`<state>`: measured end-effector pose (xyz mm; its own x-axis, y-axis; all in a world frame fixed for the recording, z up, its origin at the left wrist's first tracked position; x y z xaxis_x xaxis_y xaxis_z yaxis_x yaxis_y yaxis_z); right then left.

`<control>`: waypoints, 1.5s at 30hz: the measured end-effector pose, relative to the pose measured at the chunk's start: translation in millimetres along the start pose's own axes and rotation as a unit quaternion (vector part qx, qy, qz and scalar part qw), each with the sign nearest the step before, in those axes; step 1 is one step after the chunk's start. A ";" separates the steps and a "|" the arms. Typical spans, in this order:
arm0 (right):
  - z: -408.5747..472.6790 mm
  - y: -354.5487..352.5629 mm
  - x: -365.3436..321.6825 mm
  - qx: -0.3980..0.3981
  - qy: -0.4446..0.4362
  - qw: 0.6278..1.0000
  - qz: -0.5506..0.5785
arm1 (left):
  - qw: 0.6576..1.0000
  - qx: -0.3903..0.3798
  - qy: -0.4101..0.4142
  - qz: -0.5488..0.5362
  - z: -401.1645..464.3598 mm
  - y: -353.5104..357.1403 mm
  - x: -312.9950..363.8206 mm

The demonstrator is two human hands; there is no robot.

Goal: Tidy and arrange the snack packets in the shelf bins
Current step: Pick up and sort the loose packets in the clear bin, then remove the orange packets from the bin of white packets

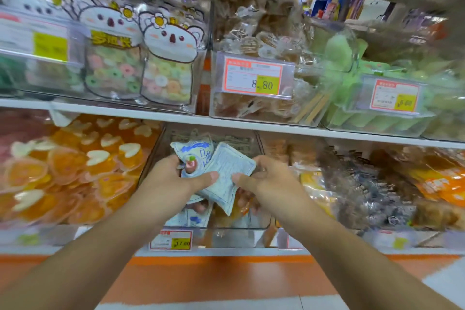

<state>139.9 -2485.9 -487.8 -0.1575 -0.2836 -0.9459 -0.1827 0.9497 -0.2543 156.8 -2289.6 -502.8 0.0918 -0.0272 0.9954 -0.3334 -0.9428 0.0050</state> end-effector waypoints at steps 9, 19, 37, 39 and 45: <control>50.0 -10.4 -0.9 0.098 0.016 0.995 -0.007 | 0.953 0.109 -0.036 0.279 31.6 -38.9 -2.2; 13.7 -10.1 33.3 -0.101 -0.134 0.822 -0.545 | 0.867 -0.080 0.078 0.486 -8.1 -2.5 -12.1; 22.1 -66.4 56.0 -0.032 -0.171 0.876 -0.450 | 0.799 -0.166 0.071 0.574 73.7 26.7 -51.2; 20.5 -68.9 55.1 -0.023 -0.166 0.884 -0.438 | 0.784 -0.191 0.048 0.589 79.1 27.7 -50.2; 11.0 -68.7 49.7 -0.015 -0.154 0.889 -0.431 | 0.749 -0.224 0.035 0.623 74.3 40.9 -47.4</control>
<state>155.2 -2563.8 -519.5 0.3258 -0.8503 -0.4133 -0.1331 0.3915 -0.9105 208.6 -2351.6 -556.9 -0.5963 -0.7603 0.2577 -0.4022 0.0051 -0.9155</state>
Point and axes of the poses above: each hand's wrist, its own z-axis towards the middle knuckle, its own y-axis out of the palm, x = y × z, the point moved 1 cm from there along z, towards the middle knuckle, and after that the axes turned 11 degrees about -x, right-handed, at the moved point
